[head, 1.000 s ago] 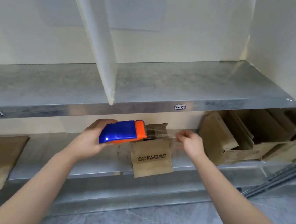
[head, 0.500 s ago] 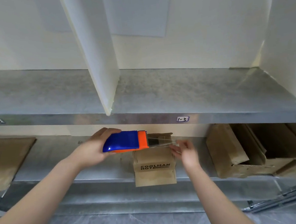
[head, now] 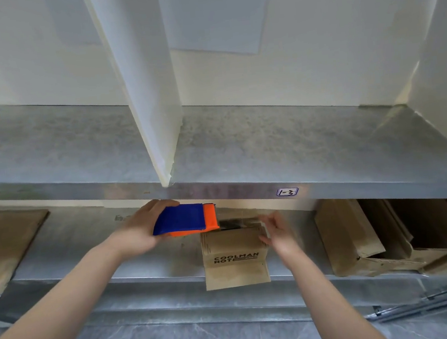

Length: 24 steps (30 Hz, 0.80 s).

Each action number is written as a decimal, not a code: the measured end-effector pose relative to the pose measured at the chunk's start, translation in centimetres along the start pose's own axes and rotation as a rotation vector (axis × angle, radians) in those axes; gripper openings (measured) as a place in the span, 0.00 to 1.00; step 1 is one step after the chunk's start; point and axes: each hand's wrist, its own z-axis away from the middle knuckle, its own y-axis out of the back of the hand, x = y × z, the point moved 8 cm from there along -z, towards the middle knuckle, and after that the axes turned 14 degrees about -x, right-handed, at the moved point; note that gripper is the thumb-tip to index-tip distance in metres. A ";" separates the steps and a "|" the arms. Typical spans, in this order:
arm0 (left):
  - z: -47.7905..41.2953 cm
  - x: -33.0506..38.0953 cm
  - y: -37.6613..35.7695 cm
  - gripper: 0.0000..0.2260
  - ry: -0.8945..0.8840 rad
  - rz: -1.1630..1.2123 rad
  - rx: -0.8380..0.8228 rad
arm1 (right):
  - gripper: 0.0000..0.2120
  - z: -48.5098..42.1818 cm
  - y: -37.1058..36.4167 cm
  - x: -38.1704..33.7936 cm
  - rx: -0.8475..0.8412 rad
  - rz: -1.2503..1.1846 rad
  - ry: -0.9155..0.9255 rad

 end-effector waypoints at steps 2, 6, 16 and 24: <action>-0.4 0.4 -0.3 0.28 0.006 -0.004 -0.021 | 0.07 -0.3 0.3 1.2 0.019 -0.033 -0.025; -1.5 1.1 -1.5 0.28 -0.009 -0.007 -0.100 | 0.09 -1.1 0.7 2.9 0.032 -0.082 -0.061; -3.3 2.4 -2.8 0.29 0.051 -0.016 -0.165 | 0.05 -2.1 1.8 4.0 0.072 -0.255 -0.126; -4.1 2.8 -3.0 0.26 0.050 -0.025 -0.154 | 0.12 -2.5 4.3 4.6 0.118 0.551 -0.170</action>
